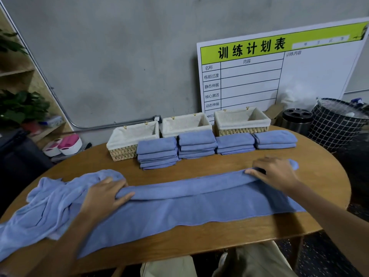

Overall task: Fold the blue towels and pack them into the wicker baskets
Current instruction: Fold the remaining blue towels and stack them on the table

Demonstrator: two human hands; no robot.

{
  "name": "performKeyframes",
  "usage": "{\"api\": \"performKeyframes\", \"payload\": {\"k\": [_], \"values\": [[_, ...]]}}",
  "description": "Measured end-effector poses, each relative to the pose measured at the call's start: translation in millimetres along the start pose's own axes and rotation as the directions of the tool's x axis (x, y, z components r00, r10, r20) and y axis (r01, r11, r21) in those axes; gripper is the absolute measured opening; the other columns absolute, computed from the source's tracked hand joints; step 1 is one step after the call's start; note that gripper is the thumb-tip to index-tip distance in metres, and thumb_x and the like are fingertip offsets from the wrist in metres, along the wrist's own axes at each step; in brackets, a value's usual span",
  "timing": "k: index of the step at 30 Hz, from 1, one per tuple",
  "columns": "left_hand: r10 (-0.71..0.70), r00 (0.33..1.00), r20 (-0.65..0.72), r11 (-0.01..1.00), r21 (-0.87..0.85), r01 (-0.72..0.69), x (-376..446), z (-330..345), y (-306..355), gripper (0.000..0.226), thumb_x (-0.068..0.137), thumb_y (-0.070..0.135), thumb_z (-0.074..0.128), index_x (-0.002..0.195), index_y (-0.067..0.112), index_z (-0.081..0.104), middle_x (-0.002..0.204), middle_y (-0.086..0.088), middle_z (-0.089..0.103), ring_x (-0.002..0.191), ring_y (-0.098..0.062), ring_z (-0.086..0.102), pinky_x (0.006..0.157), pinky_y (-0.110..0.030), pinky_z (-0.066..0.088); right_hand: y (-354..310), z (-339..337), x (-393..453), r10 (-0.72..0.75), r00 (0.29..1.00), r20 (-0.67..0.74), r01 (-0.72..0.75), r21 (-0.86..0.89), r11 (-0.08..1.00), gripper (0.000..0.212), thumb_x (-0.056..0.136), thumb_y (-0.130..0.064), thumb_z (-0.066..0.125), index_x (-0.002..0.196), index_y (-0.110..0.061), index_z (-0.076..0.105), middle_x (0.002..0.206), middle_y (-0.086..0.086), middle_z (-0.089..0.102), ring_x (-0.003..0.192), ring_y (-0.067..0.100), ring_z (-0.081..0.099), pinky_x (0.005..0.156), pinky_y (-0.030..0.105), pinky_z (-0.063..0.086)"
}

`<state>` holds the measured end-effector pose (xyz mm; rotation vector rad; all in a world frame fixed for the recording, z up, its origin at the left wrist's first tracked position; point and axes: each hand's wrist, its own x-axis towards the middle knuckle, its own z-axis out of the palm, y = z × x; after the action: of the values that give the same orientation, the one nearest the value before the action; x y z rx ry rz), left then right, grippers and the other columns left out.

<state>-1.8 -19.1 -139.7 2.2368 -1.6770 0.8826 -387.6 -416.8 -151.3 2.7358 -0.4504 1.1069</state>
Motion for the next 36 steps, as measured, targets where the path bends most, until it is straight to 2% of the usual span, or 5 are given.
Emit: {"api": "performKeyframes", "payload": {"k": [11, 16, 23, 28, 36], "values": [[-0.007, 0.998, -0.056, 1.000, 0.015, 0.008, -29.0, 27.6, 14.3, 0.062, 0.100, 0.068, 0.024, 0.081, 0.025, 0.064, 0.075, 0.010, 0.063, 0.074, -0.017, 0.061, 0.046, -0.028, 0.047, -6.1, 26.3, -18.4, 0.070, 0.995, 0.075, -0.074, 0.047, 0.996, 0.058, 0.095, -0.071, 0.026, 0.070, -0.028, 0.057, 0.060, -0.024, 0.027, 0.064, 0.006, 0.040, 0.046, 0.014, 0.011], [-0.059, 0.997, -0.046, 0.998, 0.030, 0.061, -10.4, 25.6, 14.6, 0.063, 0.099, 0.069, 0.022, 0.082, 0.027, 0.066, 0.068, 0.010, 0.062, 0.073, -0.017, 0.061, 0.043, -0.026, 0.044, 2.3, 33.0, -12.5, 0.040, 0.997, 0.063, -0.044, 0.061, 0.997, 0.055, 0.098, -0.064, 0.029, 0.075, -0.026, 0.063, 0.067, -0.014, 0.055, 0.068, 0.011, 0.044, 0.051, 0.020, 0.023], [-0.004, 0.996, -0.085, 1.000, -0.024, 0.002, -29.1, 10.1, 14.7, 0.063, 0.105, 0.058, 0.021, 0.083, 0.024, 0.069, 0.077, 0.014, 0.066, 0.075, -0.012, 0.053, 0.051, -0.020, 0.033, 6.0, 17.4, -38.0, 0.036, 0.998, 0.044, -0.040, 0.079, 0.996, 0.054, 0.103, -0.057, 0.032, 0.081, -0.024, 0.070, 0.073, -0.011, 0.060, 0.068, 0.015, 0.047, 0.058, 0.038, 0.043], [0.039, 0.998, -0.045, 0.999, -0.034, -0.040, -42.6, -3.9, 20.6, 0.055, 0.102, 0.062, 0.030, 0.088, 0.025, 0.068, 0.080, 0.015, 0.066, 0.074, -0.014, 0.055, 0.056, -0.018, 0.029, -3.4, -7.5, -45.5, -0.029, 0.995, 0.092, 0.019, 0.103, 0.995, 0.046, 0.098, -0.055, 0.040, 0.079, -0.023, 0.067, 0.073, -0.010, 0.057, 0.070, 0.007, 0.038, 0.066, 0.022, 0.029], [0.078, 0.995, 0.066, 0.995, -0.063, -0.074, -61.0, -2.8, 31.5, 0.044, 0.097, 0.063, 0.038, 0.093, 0.029, 0.066, 0.094, 0.017, 0.060, 0.078, -0.008, 0.058, 0.061, -0.010, 0.031, -9.7, -13.2, -64.1, 0.111, 0.941, 0.319, -0.160, 0.131, 0.978, 0.051, 0.087, -0.078, 0.032, 0.092, -0.032, 0.055, 0.088, -0.016, 0.048, 0.076, 0.004, 0.048, 0.064, 0.010, 0.030]]}}
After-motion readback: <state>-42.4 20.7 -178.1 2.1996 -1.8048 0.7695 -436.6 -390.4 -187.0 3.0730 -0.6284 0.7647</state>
